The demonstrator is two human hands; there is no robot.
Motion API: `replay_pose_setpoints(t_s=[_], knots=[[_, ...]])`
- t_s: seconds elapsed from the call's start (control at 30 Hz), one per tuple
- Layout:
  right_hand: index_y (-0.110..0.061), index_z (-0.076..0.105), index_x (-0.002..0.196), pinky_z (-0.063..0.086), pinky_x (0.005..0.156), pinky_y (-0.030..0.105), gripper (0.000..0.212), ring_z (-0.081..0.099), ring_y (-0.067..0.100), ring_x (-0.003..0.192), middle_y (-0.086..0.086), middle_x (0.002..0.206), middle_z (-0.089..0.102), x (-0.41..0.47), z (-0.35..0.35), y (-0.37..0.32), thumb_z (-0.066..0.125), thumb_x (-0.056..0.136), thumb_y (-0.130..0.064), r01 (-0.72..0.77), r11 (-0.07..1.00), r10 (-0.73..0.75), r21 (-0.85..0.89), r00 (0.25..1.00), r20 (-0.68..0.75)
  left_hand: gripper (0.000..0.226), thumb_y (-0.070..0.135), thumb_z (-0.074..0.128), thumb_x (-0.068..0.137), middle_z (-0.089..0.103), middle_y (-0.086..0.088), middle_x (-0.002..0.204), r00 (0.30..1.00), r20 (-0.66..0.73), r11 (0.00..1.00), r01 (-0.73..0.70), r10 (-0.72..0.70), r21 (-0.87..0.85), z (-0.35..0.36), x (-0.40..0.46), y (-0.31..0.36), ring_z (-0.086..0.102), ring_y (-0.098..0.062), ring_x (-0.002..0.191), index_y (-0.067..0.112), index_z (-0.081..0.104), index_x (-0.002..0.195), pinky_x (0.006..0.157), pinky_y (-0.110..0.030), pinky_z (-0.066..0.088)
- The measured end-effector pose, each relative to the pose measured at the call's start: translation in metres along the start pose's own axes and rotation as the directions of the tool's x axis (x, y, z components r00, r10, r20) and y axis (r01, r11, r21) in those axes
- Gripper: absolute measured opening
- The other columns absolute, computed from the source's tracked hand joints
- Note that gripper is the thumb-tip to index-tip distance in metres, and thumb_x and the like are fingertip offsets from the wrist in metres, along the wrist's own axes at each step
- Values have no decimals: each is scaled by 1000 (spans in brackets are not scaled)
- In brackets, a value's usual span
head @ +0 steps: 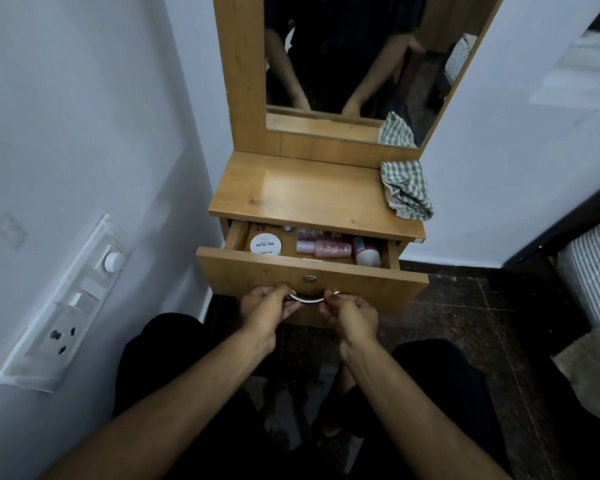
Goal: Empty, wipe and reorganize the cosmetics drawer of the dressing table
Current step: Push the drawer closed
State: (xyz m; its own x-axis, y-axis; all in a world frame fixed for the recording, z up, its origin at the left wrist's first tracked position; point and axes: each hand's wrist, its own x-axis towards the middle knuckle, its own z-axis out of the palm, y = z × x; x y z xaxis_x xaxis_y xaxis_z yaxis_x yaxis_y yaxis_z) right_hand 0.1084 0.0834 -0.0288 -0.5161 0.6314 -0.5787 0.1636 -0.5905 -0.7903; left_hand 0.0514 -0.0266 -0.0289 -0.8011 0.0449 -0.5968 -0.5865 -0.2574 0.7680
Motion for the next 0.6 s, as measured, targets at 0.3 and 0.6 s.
replay_pose_setpoints(t_s=[0.3, 0.6], knots=[[-2, 64, 80, 59, 57, 21, 16, 67, 18, 66, 12, 80, 69, 39, 25, -15, 78, 83, 4, 2, 999, -3, -40, 999, -33, 14, -8, 66, 89, 70, -13, 74, 998, 69, 1000, -3, 3, -7, 16, 29, 27, 71, -23, 69, -2, 65, 76, 67, -31, 64], [2, 65, 84, 58, 52, 18, 13, 66, 20, 68, 14, 82, 68, 65, 42, -29, 78, 83, 5, 1, 1000, -2, -31, 1000, -16, 11, -8, 66, 90, 64, -16, 85, 997, 48, 998, -53, 54, -23, 35, 58, 33, 67, -24, 71, -2, 59, 83, 53, -25, 60]])
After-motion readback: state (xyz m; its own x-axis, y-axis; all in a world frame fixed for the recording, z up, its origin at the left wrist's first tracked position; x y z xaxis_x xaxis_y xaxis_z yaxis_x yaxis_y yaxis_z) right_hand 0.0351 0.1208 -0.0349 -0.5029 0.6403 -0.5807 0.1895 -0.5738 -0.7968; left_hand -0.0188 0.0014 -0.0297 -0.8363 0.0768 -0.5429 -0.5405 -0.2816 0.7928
